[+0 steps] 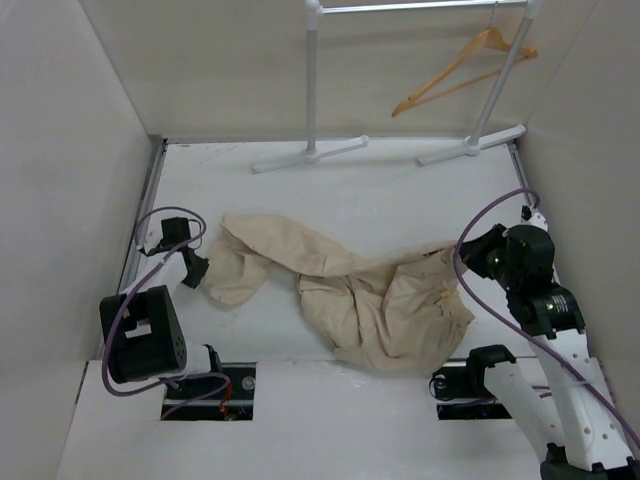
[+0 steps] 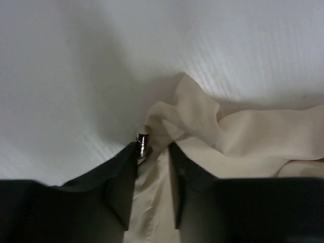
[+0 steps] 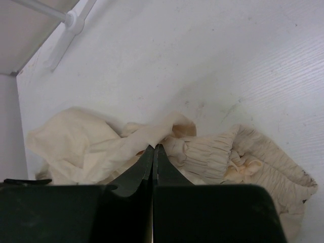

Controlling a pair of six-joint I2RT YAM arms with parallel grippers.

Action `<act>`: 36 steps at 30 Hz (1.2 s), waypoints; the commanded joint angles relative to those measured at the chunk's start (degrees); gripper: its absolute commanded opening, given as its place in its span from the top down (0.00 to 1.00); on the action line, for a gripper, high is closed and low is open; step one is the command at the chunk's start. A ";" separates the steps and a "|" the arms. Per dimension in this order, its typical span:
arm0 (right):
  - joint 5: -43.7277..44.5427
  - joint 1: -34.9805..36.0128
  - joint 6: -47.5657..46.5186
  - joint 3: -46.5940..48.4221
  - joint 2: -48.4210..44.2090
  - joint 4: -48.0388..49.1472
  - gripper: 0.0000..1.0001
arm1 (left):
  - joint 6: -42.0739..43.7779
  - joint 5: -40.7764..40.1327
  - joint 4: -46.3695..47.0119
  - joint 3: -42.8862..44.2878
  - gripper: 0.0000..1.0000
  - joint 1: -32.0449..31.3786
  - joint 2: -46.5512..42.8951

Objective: Place the trousers on the hanger
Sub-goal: Flatten out the trousers at the center of the board.

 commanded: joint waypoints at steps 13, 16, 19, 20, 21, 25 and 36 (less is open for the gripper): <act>9.70 1.48 -4.51 27.70 -6.80 -11.28 1.00 | -4.40 -12.30 -16.57 32.70 0.98 1.91 -29.01; 14.54 2.01 -6.62 37.11 -7.24 -15.24 1.00 | -4.32 -13.53 -20.36 39.57 0.98 5.25 -32.00; 17.01 2.54 -7.50 44.85 -7.42 -17.35 1.00 | -2.74 -20.54 -23.00 45.28 0.98 5.44 -33.50; 17.53 2.71 -7.68 46.26 -7.33 -17.71 1.00 | -1.60 -22.48 -23.27 46.25 0.98 5.09 -33.50; 18.41 2.80 -8.12 46.80 -7.33 -17.71 1.00 | 0.15 -25.37 -23.27 46.70 0.98 4.21 -33.42; 21.31 4.29 -6.46 35.51 -6.46 -12.03 1.00 | 2.10 -28.65 -20.73 42.95 0.97 2.97 -30.88; 6.31 -12.11 -2.59 20.44 21.98 14.88 1.00 | 3.06 -21.80 -6.75 41.15 0.98 2.97 -3.05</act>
